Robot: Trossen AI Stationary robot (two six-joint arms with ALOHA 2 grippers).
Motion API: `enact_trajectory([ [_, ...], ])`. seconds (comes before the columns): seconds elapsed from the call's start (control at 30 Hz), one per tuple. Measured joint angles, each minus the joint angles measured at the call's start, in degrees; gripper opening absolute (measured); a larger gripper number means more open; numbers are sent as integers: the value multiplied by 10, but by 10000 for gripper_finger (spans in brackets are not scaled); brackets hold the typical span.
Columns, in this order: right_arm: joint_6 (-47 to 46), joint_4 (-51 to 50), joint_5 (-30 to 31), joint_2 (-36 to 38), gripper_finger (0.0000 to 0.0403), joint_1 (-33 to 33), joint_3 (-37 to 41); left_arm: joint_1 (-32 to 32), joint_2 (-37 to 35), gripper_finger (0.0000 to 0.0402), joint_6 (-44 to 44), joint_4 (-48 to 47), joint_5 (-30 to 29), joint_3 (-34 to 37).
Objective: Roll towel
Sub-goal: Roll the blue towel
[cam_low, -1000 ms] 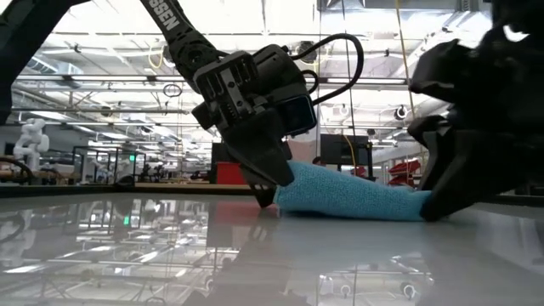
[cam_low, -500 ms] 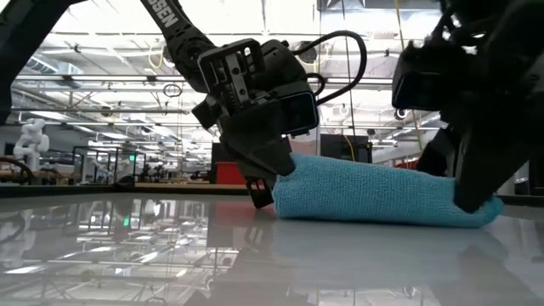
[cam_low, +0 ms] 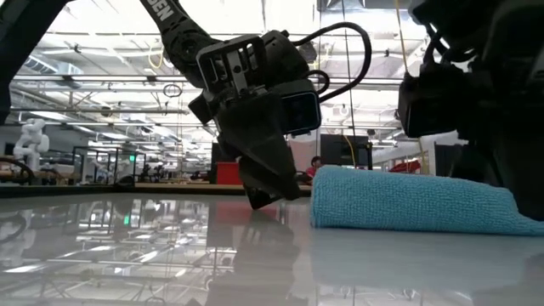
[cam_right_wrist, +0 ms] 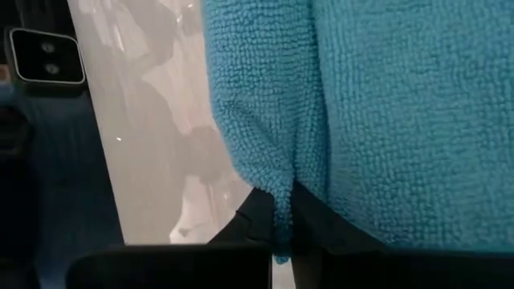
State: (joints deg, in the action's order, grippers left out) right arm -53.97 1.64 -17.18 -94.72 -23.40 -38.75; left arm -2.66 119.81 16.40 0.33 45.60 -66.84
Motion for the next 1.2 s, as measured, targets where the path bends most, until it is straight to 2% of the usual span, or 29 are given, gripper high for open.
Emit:
enact_trajectory([
  [0.17, -15, 18, 1, 1, 6, -3, 14, 0, -9, 150, -33, -11, -13, -10],
  [0.37, -15, 38, 0, 1, 6, -1, 17, -34, -67, 151, -178, -57, -161, -14],
  [0.53, -11, 39, 0, 1, 6, 3, 17, -64, -79, 157, -265, -57, -201, -13],
  [0.77, -10, 41, 0, 0, 6, 5, 17, -93, -81, 229, -278, -52, -232, -14],
  [0.83, -9, 41, 1, 0, 6, 5, 17, -105, -81, 248, -278, -54, -277, -14],
  [0.93, -9, 41, 1, 0, 6, 5, 17, -129, -81, 257, -291, -59, -359, -14],
  [1.03, -10, 41, 1, 0, 6, 5, 17, -153, -80, 254, -318, -42, -407, -14],
  [1.13, -10, 41, 1, 0, 6, 5, 17, -172, -78, 246, -333, -39, -494, -14],
  [1.2, -11, 41, 1, 0, 6, 5, 17, -174, -78, 240, -334, -37, -513, -14],
])
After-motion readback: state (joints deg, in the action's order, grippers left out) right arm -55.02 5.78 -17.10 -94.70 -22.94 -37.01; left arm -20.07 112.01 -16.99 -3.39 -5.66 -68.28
